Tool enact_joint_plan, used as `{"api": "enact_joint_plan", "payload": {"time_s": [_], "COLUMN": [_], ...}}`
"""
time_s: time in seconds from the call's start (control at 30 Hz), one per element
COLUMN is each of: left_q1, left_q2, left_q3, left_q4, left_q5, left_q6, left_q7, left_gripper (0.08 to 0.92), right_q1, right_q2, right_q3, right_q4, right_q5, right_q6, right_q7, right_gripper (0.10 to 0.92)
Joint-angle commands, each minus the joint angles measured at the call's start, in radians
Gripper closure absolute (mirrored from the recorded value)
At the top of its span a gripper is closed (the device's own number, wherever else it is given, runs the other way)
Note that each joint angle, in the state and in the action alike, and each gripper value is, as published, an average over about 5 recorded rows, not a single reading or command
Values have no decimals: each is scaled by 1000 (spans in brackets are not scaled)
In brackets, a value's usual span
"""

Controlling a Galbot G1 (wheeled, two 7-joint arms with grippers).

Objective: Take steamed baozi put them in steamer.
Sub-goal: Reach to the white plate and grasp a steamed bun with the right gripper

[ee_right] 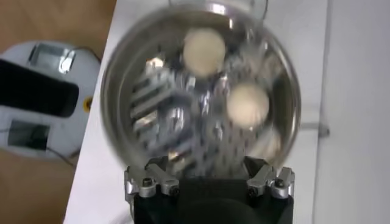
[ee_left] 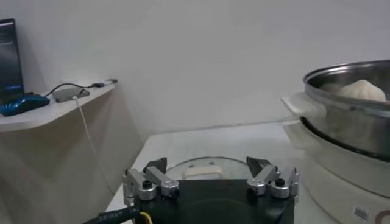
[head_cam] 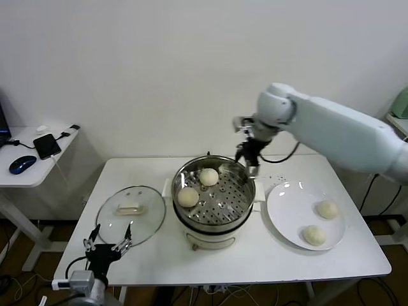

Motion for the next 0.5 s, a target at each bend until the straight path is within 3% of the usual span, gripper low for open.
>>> {"api": "enact_joint_plan", "payload": {"time_s": [0.03,0.5], "left_q1": [23,77], "left_q2": [-42,-49], "left_q3": [2,17], "left_q4": [-15,-26], "left_q5": [-13,14], "left_q6": [2,-3], "left_q7": [2,2], "left_gripper": [177,177], "right_q1": [-328,-698], "right_q2": [-295,-231], "right_q3": [294,520], "right_q4": [35,-23], "right_q5": [-248,-440], "right_q6": [302,353], "right_q7": [-92,-93], "right_gripper": [203,203]}}
